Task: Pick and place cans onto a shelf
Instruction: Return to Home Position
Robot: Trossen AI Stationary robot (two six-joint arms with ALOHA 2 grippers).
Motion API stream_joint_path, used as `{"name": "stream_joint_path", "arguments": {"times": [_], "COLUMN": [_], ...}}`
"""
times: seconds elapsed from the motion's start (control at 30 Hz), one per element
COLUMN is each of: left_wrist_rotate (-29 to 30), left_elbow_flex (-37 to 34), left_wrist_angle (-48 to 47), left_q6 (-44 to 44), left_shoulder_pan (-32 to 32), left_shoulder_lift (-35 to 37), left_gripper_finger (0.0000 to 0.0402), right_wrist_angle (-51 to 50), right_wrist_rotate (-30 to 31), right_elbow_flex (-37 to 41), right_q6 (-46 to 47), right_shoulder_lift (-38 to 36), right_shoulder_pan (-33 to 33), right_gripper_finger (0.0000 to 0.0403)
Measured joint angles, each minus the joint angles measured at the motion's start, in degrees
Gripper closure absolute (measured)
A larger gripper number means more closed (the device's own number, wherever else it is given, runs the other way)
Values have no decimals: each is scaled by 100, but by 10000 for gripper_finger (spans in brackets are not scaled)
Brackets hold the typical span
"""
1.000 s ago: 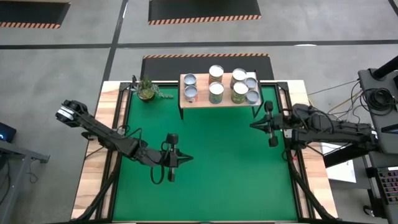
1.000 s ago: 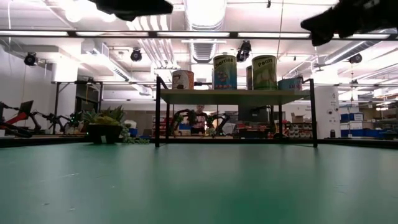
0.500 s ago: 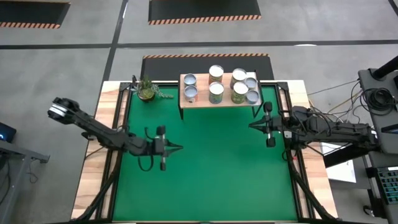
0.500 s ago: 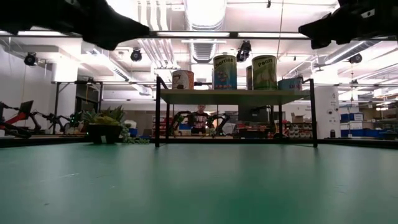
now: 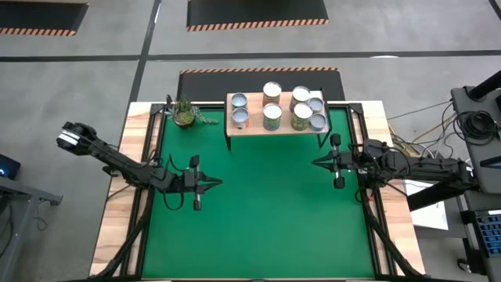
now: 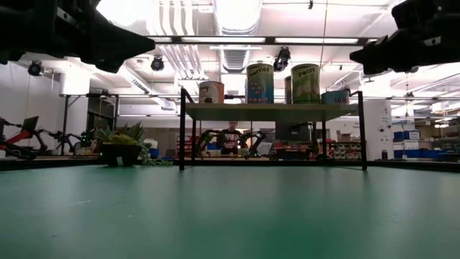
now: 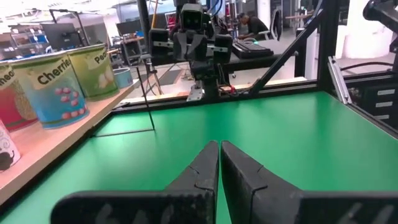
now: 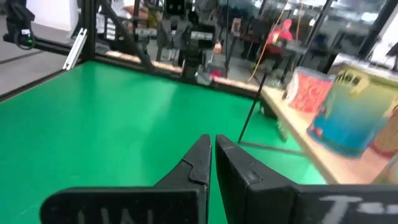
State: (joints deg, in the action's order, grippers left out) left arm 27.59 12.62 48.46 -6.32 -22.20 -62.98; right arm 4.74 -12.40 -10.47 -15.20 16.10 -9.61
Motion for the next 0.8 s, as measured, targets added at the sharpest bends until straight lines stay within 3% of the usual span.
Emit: {"name": "stream_joint_path", "arguments": {"times": [0.53,0.8], "left_wrist_rotate": [0,2], "left_elbow_flex": [-141,-828], "left_wrist_angle": [44,1250], "left_q6": [131,336], "left_shoulder_pan": [-2,-2], "left_shoulder_lift": [-63,-68], "left_gripper_finger": [402,402], "right_wrist_angle": [66,578], "right_wrist_rotate": [24,42], "right_elbow_flex": [577,973], "right_q6": [-276,-426], "right_shoulder_lift": [-1451,-1483], "right_shoulder_pan": [1,1], "right_gripper_finger": [390,390]}}
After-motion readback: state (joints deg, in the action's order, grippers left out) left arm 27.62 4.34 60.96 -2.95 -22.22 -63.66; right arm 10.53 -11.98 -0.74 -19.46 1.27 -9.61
